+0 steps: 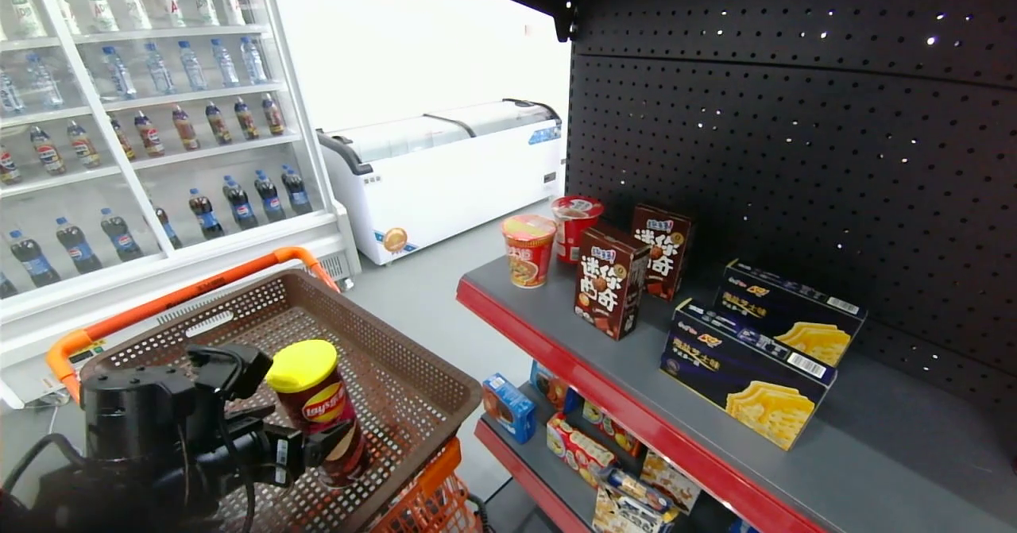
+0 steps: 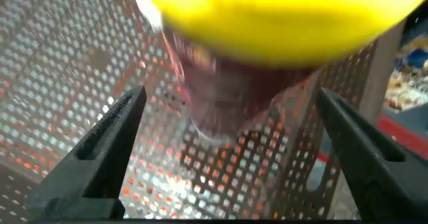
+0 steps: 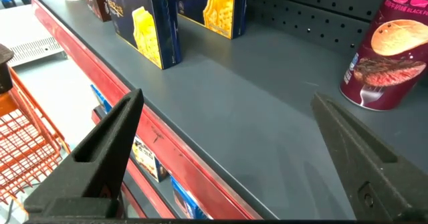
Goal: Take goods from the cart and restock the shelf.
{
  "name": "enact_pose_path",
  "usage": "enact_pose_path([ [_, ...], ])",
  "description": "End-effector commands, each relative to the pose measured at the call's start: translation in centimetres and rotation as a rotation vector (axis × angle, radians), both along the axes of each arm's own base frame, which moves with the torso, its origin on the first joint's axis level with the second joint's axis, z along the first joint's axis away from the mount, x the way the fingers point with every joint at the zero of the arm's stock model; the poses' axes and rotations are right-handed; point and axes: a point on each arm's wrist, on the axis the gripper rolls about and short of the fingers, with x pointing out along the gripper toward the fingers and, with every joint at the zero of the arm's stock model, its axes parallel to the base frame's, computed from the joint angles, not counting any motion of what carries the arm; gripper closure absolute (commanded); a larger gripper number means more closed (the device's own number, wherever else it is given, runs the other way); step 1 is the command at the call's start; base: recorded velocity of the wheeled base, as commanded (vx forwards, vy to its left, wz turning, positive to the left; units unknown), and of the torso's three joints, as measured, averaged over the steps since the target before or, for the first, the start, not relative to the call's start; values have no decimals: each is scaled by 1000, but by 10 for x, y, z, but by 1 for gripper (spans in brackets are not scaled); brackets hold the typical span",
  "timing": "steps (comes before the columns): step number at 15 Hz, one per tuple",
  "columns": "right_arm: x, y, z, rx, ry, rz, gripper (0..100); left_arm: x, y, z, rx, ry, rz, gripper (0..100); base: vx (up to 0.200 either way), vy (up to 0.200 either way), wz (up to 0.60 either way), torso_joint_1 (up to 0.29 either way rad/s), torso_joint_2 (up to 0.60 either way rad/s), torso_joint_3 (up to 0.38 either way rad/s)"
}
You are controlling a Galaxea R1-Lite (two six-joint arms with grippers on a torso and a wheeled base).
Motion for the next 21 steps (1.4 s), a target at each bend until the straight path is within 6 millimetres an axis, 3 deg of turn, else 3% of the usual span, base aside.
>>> enact_pose_path([
  [1,0,0,0,0,0,0,0,-1,0,-23,-1,78,2,0,0,0,0,0,0,0],
  [6,0,0,0,0,0,0,0,22,-8,-36,-13,-53,-23,0,0,0,0,0,0,0],
  [13,0,0,0,0,0,0,0,28,-13,-43,-15,-59,-44,0,0,0,0,0,0,0],
  [14,0,0,0,0,0,0,0,33,-14,-41,-11,-70,-38,100,0,0,0,0,0,0],
  [17,0,0,0,0,0,0,0,34,-12,-37,24,-84,19,100,0,0,0,0,0,0],
  [20,0,0,0,0,0,0,0,28,-12,1,-19,-216,81,100,0,0,0,0,0,0],
  [21,0,0,0,0,0,0,0,27,-11,3,-18,-222,88,100,0,0,0,0,0,0],
])
